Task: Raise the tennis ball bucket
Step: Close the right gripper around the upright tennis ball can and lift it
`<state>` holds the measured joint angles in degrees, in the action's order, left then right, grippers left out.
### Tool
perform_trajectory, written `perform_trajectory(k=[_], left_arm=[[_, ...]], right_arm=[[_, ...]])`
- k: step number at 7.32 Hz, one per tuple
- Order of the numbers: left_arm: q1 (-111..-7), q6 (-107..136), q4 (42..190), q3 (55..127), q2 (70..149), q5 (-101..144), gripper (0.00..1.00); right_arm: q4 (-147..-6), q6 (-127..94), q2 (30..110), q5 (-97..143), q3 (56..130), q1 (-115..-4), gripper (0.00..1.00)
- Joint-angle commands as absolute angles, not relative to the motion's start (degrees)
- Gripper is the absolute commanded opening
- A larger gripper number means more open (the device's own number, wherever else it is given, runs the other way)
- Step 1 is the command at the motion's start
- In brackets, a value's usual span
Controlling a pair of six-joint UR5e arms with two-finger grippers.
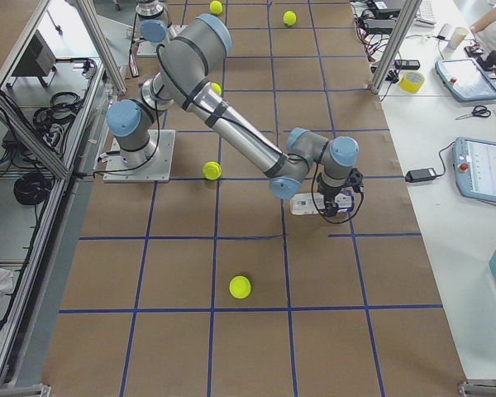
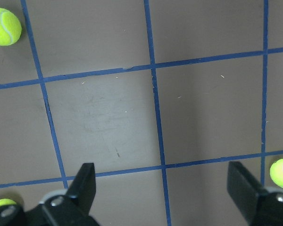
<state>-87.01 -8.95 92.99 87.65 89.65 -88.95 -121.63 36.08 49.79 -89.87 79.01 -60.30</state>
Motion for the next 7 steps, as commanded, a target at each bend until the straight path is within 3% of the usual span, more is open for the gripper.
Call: perform_trajectory(k=[1, 6, 7], left_arm=[[-87.01, -8.96, 92.9, 87.63, 89.65, -88.95, 1.0], [-86.75, -9.23, 92.81, 87.54, 89.65, -89.55, 1.0], [-86.84, -8.62, 92.81, 87.63, 90.08, -91.65, 1.0]], right_arm=[[-121.47, 33.32, 49.05, -90.0, 78.92, -60.38, 1.0], [-121.11, 32.96, 48.78, -89.82, 79.45, -60.38, 1.0], [-121.03, 33.05, 48.78, -89.91, 79.63, -60.38, 0.93]])
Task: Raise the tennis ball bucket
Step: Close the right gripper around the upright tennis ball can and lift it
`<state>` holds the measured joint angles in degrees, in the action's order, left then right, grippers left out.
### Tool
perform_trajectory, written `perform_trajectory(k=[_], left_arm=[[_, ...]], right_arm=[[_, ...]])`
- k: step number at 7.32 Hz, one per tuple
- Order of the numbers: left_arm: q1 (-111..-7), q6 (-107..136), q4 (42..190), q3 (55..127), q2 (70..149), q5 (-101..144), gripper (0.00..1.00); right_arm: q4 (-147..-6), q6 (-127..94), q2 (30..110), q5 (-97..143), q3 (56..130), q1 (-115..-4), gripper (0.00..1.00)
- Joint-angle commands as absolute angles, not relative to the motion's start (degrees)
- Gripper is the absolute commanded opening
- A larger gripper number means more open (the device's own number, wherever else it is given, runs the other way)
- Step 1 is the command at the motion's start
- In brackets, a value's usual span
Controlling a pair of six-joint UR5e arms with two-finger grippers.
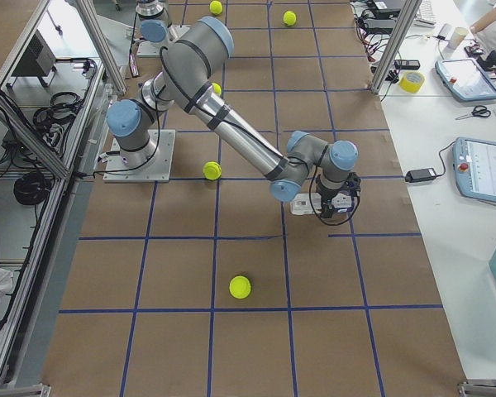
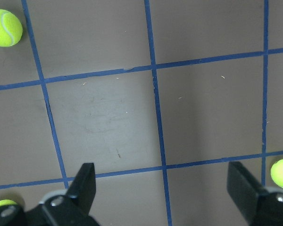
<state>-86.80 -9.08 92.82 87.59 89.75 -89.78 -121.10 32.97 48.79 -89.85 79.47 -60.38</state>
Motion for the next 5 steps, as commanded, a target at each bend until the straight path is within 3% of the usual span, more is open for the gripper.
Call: perform_trajectory(k=[1, 3, 5], left_arm=[[-86.84, -8.61, 92.9, 87.63, 90.17, -92.45, 1.0], [-86.75, -8.44, 93.34, 87.71, 90.62, -92.55, 1.0], [-85.26, -9.22, 91.94, 89.02, 91.32, -92.29, 1.0]], right_arm=[[-121.11, 33.39, 48.78, -90.0, 79.89, -60.38, 0.83], [-120.68, 33.4, 49.3, -90.17, 79.89, -60.38, 0.6], [-119.98, 34.7, 51.66, -89.83, 80.42, -60.91, 0.59]])
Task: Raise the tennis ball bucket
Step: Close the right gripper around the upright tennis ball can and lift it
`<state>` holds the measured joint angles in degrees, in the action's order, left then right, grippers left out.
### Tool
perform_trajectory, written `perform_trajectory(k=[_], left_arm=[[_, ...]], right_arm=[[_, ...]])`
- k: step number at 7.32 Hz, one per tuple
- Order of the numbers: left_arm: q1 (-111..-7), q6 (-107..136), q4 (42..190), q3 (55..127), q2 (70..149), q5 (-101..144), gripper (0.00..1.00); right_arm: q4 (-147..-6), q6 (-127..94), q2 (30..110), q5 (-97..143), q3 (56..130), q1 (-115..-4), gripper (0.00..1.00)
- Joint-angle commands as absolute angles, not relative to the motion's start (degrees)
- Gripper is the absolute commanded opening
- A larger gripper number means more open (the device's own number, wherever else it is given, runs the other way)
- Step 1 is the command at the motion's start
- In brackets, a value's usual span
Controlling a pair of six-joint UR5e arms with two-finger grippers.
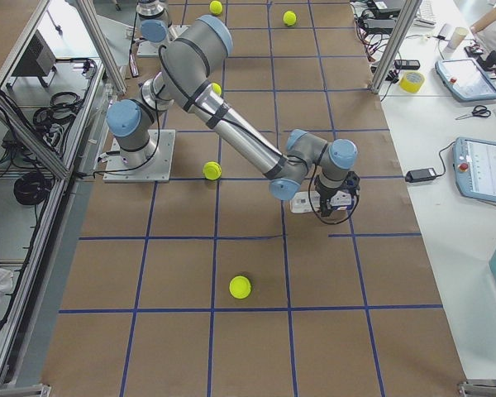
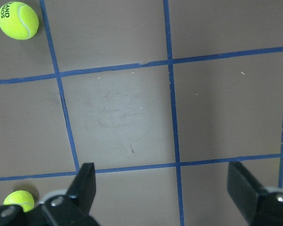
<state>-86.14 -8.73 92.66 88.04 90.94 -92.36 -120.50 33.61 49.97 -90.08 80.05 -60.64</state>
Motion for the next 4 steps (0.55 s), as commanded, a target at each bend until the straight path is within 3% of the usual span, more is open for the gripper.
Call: perform_trajectory(k=[1, 2, 3, 4], left_arm=[[-83.95, -9.32, 90.19, 90.16, 91.23, -92.29, 1.0], [-83.76, -8.79, 90.18, 90.09, 91.06, -92.29, 1.0], [-83.76, -8.18, 90.09, 90.09, 91.05, -91.85, 1.0], [-83.67, -9.39, 88.96, 90.35, 91.49, -92.28, 1.0]], right_arm=[[-119.62, 35.93, 54.29, -87.65, 81.81, -62.04, 0.56], [-119.79, 35.77, 56.23, -86.67, 84.18, -64.31, 0.55], [-119.79, 33.6, 59.21, -86.49, 86.29, -67.12, 0.43], [-119.97, 32.44, 61.67, -86.57, 87.53, -70.19, 0.43]])
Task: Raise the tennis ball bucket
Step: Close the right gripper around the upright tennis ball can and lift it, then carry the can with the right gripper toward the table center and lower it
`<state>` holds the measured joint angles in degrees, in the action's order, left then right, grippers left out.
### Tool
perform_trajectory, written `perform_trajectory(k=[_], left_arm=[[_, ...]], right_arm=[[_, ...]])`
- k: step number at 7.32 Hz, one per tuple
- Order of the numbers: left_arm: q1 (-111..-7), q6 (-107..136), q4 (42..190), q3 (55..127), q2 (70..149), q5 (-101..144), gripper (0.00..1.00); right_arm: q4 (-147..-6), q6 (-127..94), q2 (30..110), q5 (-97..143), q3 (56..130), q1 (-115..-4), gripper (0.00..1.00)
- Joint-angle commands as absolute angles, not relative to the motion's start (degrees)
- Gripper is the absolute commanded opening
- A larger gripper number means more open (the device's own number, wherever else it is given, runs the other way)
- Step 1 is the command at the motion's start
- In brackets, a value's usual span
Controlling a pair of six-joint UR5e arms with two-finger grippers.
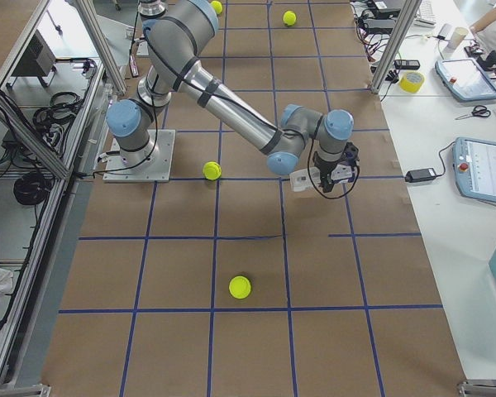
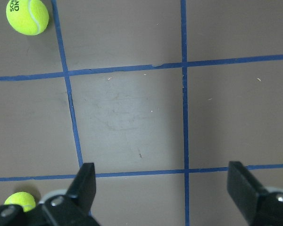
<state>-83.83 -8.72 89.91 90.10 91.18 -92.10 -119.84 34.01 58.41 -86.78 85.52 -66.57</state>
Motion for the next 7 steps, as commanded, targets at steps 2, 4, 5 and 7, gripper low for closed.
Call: perform_trajectory(k=[2, 4, 5, 7], left_arm=[[-83.5, -9.58, 88.77, 90.96, 92.02, -90.89, 1.0], [-82.1, -10.28, 88.6, 91.05, 91.76, -90.88, 1.0], [-80.18, -10.37, 88.07, 91.05, 91.15, -90.44, 1.0], [-78.76, -10.28, 87.98, 91.14, 91.58, -89.3, 1.0]], right_arm=[[-120.58, 32.96, 64.42, -86.66, 87.71, -77.74, 0.49], [-124.33, 33.13, 64.34, -86.57, 87.89, -86.27, 0.49], [-125.32, 33.22, 64.34, -86.57, 87.89, -90.4, 0.49], [-128.05, 36.01, 63.64, -86.66, 87.98, -97.17, 0.48]])
